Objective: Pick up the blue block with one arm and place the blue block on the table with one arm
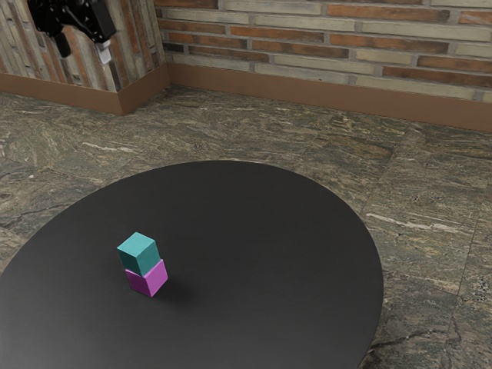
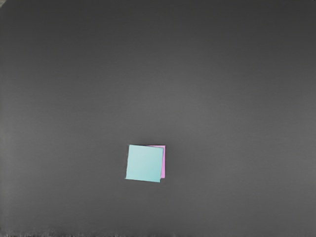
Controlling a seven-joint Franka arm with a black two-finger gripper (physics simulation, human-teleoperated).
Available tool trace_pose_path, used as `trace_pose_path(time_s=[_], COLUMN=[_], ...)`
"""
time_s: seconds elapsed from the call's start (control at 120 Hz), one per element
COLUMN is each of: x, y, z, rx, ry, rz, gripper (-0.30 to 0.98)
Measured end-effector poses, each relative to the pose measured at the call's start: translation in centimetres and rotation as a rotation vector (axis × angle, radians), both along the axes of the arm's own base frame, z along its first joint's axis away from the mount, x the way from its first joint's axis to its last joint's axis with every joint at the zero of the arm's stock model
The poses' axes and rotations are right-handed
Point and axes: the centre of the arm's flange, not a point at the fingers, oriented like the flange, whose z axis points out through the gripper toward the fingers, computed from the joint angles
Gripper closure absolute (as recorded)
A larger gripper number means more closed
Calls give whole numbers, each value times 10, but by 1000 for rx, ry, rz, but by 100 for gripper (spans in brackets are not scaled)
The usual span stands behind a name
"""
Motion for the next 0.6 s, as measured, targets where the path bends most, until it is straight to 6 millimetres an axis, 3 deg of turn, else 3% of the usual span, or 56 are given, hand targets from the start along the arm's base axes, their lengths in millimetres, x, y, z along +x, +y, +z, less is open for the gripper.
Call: trace_pose_path(time_s=[0.067,0.125,0.225,0.35,0.425,0.508,0.6], x=[1,13,27,22,26,29,31], y=[9,13,7,-48,-57,-52,-45], z=[-2,-16,-98,-181,-227,-264,-284], rx=[-1,-3,-11,5,7,8,6], ry=[3,22,131,174,176,161,135], rz=[18,26,9,-100,-117,-112,-100], gripper=[0,0,0,0,0,0,0])
